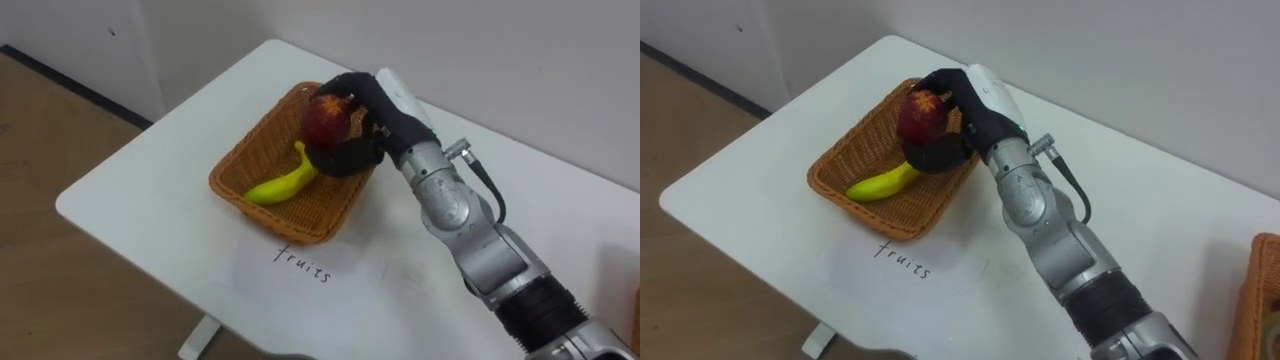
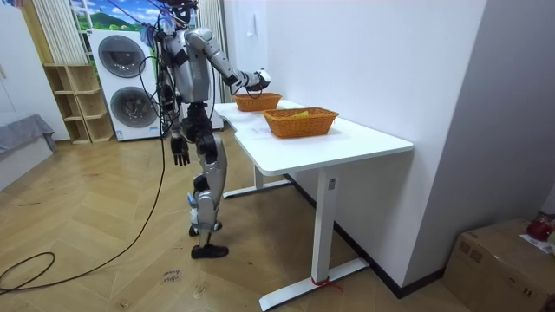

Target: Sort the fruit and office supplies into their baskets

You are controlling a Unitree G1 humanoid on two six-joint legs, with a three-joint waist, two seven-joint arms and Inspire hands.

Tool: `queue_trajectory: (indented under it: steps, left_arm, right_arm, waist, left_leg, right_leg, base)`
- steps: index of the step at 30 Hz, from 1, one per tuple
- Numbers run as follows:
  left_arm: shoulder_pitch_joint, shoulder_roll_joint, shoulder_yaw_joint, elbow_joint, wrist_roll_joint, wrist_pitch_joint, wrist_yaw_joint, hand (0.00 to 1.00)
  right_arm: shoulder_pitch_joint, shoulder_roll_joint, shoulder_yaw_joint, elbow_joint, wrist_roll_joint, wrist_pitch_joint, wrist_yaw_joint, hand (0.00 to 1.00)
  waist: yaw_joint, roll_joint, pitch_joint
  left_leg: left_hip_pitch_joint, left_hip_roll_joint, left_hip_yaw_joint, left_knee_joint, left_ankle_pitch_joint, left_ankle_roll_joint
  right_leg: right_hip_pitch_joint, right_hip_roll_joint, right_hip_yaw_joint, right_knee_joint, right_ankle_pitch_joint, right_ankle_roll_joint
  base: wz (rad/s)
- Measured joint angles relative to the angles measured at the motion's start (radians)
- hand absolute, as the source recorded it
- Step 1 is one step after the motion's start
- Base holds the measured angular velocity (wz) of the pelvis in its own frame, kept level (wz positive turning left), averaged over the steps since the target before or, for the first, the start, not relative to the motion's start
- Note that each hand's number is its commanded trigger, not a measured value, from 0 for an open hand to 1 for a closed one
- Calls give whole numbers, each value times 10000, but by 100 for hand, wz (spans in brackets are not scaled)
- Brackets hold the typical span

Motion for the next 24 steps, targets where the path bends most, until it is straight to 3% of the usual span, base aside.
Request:
queue_trajectory:
  steps: [11, 17, 18, 20, 21, 23, 24]
  left_arm:
    - [-7, -4, 2, -4, -6, 66, 29, 0]
    - [30, -5, -3, -34, -6, 160, 44, 0]
    - [27, -4, -3, -64, -8, 208, 43, 0]
    - [24, -3, -6, -77, -9, 215, 41, 0]
    - [25, -3, -12, -76, -14, 219, 39, 0]
    - [23, -4, -16, -76, -17, 219, 38, 0]
    - [23, -2, -17, -67, -17, 219, 39, 0]
  right_arm:
    - [118, 15, 34, 599, 121, 212, 315, 100]
    - [120, 12, 294, 627, 127, 215, 317, 100]
    - [120, 19, 340, 627, 119, 216, 329, 96]
    - [121, 23, 356, 629, 121, 217, 335, 77]
    - [121, 24, 369, 629, 123, 217, 336, 44]
    - [121, 28, 400, 629, 124, 217, 337, 0]
    - [122, 32, 427, 630, 124, 217, 343, 0]
  waist:
    - [244, -110, 61]
    - [381, -139, 51]
    - [407, -137, 52]
    - [434, -136, 53]
    - [453, -136, 53]
    - [465, -137, 52]
    - [470, -136, 53]
  left_leg:
    - [-13, -10, 3, 23, -3, 8]
    - [-26, 4, 99, 27, -12, 23]
    - [-37, 8, 127, 45, -20, 31]
    - [-45, 6, 144, 60, -23, 36]
    - [-56, 5, 144, 76, -25, 38]
    - [-91, 1, 143, 103, -27, 43]
    - [-110, -2, 143, 119, -28, 43]
  right_leg:
    - [6, 7, -1, 0, 0, 0]
    - [-29, -1, 11, 4, 0, 0]
    - [-33, 0, 14, 3, 0, 0]
    - [-34, -4, 14, 3, 0, 0]
    - [-36, -7, 11, 4, 0, 0]
    - [-54, -10, 9, 5, 0, 0]
    - [-66, -11, 7, 5, 0, 1]
  base:
    - [0]
    - [-3]
    - [0]
    - [0]
    - [0]
    - [0]
    - [0]
